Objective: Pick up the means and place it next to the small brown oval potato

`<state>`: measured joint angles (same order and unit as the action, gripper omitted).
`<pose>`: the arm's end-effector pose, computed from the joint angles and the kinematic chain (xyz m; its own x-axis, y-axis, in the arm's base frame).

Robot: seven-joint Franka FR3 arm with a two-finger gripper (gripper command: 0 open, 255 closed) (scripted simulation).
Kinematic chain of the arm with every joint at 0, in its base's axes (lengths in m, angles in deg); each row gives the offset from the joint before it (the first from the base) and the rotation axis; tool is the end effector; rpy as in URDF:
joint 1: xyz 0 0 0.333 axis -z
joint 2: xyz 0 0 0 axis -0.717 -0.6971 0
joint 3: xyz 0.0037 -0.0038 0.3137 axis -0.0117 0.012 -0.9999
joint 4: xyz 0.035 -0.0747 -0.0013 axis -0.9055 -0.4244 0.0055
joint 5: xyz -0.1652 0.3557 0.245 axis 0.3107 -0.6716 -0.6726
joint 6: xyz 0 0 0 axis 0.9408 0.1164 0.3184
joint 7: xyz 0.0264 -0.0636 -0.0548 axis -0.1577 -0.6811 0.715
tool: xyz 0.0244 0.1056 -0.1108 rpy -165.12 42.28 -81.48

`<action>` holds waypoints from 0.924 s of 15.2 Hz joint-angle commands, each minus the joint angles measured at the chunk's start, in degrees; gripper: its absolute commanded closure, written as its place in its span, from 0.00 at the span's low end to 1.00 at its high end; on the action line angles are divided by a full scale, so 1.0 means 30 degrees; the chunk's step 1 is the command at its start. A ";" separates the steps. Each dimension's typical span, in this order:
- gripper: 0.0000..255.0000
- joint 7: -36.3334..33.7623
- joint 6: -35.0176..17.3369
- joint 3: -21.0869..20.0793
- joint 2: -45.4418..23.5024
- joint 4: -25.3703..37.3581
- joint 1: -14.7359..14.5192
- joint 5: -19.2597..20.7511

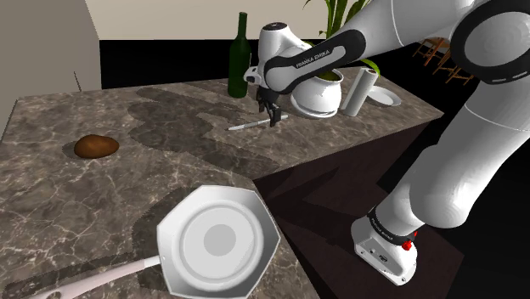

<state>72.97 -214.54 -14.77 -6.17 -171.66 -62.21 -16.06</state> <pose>0.5956 0.1155 0.2476 0.1740 0.9749 -0.1389 0.9847 -0.1704 0.0374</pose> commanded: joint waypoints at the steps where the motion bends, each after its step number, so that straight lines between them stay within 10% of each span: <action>1: 0.00 0.0006 -0.0130 0.0012 -0.0057 -0.0063 0.0015 0.0010; 7: 0.00 0.0005 -0.0127 0.0012 -0.0056 -0.0062 0.0014 0.0010; 8: 1.00 0.0005 -0.0127 0.0012 -0.0056 -0.0062 0.0014 0.0010; 14: 1.00 0.0006 -0.0127 0.0012 -0.0056 -0.0062 0.0015 0.0010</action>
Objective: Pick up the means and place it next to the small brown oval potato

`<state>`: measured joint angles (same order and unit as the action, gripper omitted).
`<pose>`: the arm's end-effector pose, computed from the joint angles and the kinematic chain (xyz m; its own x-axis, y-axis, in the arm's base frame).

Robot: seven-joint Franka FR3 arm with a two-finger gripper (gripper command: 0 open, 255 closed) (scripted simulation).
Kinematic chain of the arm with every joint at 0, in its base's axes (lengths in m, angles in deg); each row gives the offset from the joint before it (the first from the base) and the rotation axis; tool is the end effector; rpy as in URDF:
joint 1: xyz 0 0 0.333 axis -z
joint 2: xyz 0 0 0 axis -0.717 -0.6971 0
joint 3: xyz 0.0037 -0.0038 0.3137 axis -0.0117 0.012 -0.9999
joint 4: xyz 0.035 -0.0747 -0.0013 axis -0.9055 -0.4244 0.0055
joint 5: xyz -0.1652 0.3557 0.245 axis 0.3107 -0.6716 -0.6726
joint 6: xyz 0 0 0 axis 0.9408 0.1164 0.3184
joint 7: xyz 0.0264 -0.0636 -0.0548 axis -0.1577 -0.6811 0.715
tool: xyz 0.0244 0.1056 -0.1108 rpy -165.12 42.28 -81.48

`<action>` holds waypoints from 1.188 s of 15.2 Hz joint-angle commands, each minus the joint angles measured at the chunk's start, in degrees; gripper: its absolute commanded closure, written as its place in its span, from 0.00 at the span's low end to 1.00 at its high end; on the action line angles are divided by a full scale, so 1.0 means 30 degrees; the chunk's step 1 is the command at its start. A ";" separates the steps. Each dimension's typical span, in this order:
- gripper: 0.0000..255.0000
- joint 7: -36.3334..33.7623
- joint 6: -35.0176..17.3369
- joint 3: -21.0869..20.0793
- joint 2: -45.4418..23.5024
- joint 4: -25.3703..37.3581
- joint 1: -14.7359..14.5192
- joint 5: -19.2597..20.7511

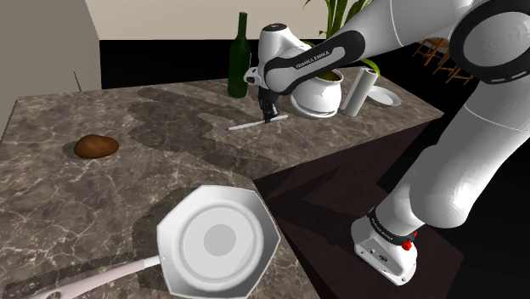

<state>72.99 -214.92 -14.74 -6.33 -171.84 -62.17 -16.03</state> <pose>0.5953 0.1148 0.2449 0.1737 0.9750 -0.1386 0.9847 -0.1700 0.0379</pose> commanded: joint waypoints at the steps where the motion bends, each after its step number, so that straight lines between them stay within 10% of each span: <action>1: 1.00 0.0000 0.0000 0.0000 -0.0001 -0.0001 0.0000 0.0000; 18: 1.00 0.0507 0.3611 -0.0066 0.1815 0.1818 -0.0066 -0.0238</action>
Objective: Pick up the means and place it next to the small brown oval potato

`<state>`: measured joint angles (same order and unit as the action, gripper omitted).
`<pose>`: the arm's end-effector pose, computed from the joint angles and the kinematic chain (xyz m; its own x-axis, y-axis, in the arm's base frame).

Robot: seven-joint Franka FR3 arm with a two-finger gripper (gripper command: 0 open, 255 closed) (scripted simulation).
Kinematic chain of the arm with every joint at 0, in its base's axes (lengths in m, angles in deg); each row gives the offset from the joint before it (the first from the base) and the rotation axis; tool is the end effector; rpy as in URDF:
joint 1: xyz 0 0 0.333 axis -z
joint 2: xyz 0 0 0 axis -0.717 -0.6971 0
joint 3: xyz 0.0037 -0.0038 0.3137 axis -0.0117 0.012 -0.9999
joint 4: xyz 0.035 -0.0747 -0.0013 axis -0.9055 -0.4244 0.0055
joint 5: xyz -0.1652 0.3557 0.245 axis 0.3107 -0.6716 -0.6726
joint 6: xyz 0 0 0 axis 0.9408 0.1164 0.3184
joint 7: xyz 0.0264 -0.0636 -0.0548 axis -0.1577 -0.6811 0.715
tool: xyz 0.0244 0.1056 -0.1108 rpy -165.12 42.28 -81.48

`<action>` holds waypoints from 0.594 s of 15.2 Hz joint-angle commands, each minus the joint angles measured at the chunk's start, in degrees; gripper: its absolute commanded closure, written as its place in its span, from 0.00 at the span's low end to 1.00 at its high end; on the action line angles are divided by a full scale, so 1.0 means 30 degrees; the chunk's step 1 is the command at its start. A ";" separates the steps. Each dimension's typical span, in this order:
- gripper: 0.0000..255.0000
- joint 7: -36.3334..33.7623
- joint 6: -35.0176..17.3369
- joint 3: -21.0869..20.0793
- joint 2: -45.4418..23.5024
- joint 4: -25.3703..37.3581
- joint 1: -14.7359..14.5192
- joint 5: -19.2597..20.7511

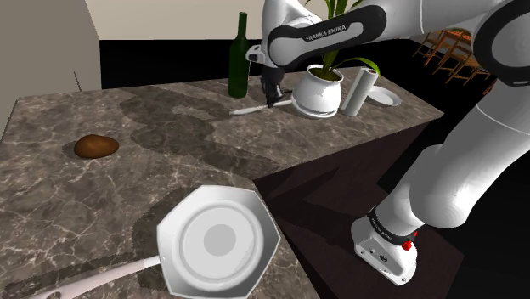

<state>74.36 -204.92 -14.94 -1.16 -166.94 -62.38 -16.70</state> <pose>0.6020 0.1175 0.3283 0.1737 0.9750 -0.1385 0.9847 -0.1701 0.0380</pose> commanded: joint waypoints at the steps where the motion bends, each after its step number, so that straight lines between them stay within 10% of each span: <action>1: 1.00 0.0084 0.0520 -0.0002 0.0183 0.0337 -0.0001 -0.0031; 9: 1.00 0.0338 0.2482 -0.0034 0.0775 0.1721 -0.0035 -0.0128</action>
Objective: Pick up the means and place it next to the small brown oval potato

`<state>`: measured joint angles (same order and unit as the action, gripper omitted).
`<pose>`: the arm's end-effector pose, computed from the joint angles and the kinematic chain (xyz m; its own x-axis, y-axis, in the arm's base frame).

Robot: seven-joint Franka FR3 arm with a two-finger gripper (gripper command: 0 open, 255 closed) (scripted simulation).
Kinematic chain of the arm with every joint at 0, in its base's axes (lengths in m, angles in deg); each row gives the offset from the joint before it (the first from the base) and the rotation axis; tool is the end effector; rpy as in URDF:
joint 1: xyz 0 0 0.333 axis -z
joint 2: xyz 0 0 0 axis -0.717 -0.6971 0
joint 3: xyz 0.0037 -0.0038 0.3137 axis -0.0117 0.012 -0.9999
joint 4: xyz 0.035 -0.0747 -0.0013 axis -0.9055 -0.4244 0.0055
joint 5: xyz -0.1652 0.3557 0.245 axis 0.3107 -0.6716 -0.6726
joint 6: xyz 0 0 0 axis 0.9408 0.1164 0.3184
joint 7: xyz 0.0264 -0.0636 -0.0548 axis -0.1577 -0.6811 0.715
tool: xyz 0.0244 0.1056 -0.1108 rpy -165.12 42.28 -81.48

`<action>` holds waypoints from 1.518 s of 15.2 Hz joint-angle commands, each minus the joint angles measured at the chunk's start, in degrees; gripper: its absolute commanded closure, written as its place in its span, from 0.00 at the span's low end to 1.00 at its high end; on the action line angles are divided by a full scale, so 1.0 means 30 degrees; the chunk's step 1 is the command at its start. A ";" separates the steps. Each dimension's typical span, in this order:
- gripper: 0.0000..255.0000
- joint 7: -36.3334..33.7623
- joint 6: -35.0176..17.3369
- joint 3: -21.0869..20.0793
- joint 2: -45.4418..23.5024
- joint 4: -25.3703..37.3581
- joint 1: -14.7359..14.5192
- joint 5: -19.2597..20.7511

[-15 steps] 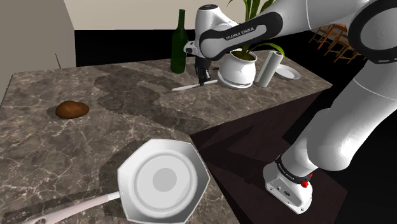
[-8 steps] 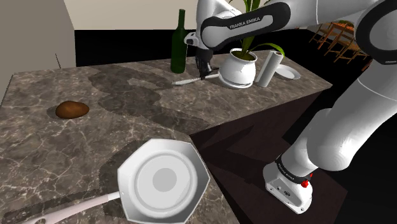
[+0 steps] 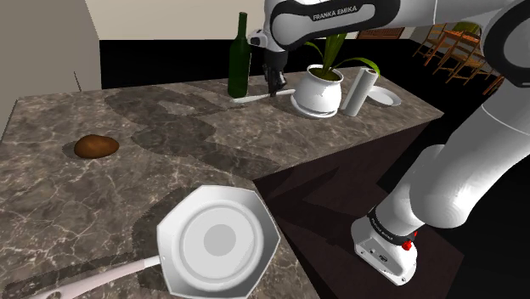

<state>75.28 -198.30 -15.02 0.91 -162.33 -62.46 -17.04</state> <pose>0.6064 0.1181 0.3832 0.1740 0.9750 -0.1385 0.9847 -0.1703 0.0381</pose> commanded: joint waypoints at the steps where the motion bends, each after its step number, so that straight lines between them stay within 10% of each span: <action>1: 1.00 0.0062 0.0524 -0.0012 0.0140 0.0377 -0.0012 -0.0024; 23: 1.00 -0.6901 0.4181 -0.3362 -0.5103 0.8270 -0.4136 0.0009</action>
<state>55.77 -186.33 -24.66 -13.34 -138.95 -74.10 -17.10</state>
